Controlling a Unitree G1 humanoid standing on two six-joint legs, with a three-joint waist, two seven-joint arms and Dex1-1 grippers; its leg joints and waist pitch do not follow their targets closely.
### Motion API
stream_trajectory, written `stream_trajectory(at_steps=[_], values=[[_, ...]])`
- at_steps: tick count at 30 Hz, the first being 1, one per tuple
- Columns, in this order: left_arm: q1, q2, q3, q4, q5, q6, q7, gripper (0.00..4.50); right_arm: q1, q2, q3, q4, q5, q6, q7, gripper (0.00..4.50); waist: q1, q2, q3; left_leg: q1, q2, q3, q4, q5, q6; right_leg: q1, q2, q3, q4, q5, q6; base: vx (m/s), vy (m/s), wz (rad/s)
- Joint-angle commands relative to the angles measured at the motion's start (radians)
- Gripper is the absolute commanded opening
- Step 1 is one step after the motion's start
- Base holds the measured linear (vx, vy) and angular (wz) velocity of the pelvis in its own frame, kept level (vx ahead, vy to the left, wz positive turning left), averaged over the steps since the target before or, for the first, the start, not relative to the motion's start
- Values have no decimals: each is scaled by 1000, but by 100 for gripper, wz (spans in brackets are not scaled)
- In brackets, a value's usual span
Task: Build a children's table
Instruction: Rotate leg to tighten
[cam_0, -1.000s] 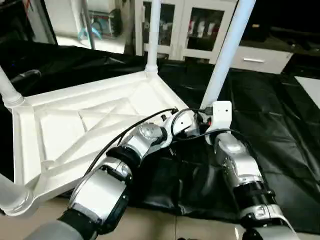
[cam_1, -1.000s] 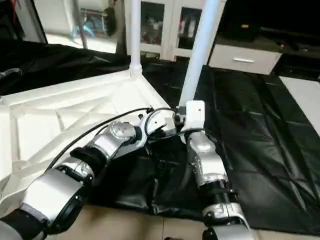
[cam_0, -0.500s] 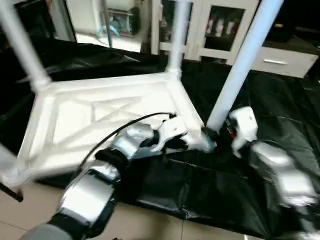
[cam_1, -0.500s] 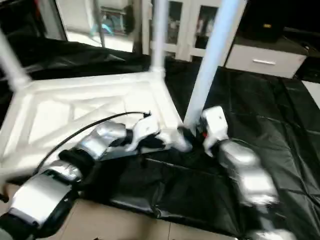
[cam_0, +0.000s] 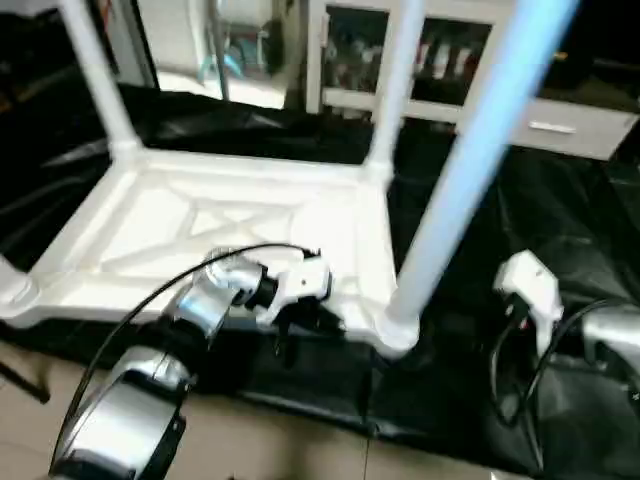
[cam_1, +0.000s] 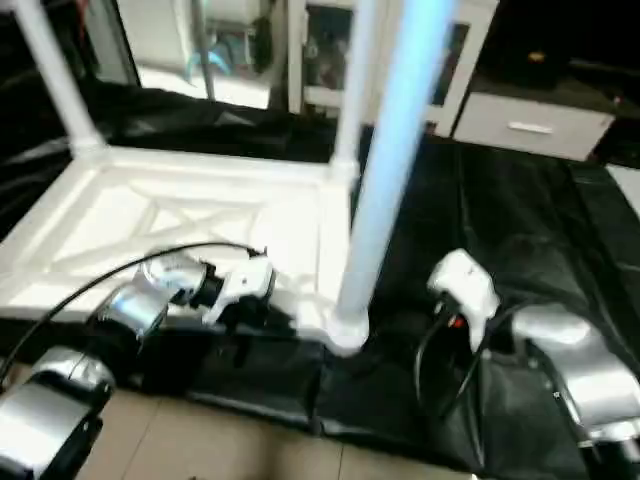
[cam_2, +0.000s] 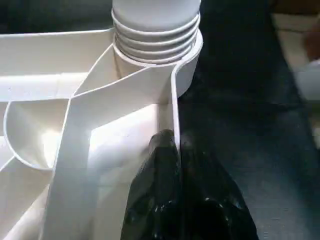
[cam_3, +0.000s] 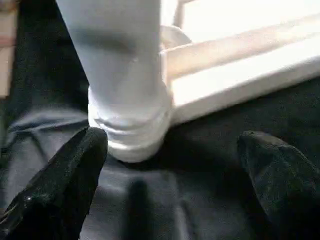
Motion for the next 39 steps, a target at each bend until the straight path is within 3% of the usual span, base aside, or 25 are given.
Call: stream_trajectory(at_steps=[1,2,8,14,15,18,26,36,39], values=[[13,-14,-49,-20,2,5,-52,0,-17,-4,12,-14,-8,-16,20,447,-4,-14,-53,7,32,-6,-78,-314,53,40,-35,38,-64,-382,-201,0,0,0],[12,-16,-53,-19,7,5,-52,0,-28,11,22,-6,-5,-17,27,447,-2,-19,-53,7,32,-4,-77,-313,53,39,-34,40,-62,-366,-204,0,0,0],[21,-7,-53,-52,11,27,-46,0,-51,30,68,12,-11,-30,67,447,4,-21,-55,7,31,0,-75,-295,54,40,-35,47,-56,-350,-203,0,0,0],[36,3,-59,-91,7,52,-47,0,-77,53,83,55,-9,-42,89,447,7,-20,-58,4,30,2,-72,-253,61,44,-33,49,-46,-279,-226,0,0,0],[40,5,-60,-98,6,58,-47,0,-82,59,88,63,-7,-43,97,412,8,-20,-60,4,29,3,-70,-246,63,45,-33,49,-46,-273,-226,0,0,0],[48,8,-65,-110,6,67,-47,0,-93,66,104,85,-12,-50,118,409,9,-22,-58,3,29,5,-68,-243,69,43,-33,50,-44,-282,-228,0,0,0],[54,15,-66,-125,8,77,-35,0,-97,66,127,118,-10,-62,162,329,9,-26,-56,3,28,2,-69,-271,55,41,-32,50,-49,-351,-200,0,0,0],[62,24,-69,-143,5,91,-32,0,-107,91,117,136,-6,-70,151,277,6,-27,-56,3,27,1,-70,-281,51,42,-30,50,-48,-343,-202,0,0,0],[55,6,-46,-126,3,96,26,0,-113,152,65,173,21,-31,53,277,3,-26,-56,2,25,0,-71,-293,44,39,-30,49,-51,-363,-198,0,0,0]])
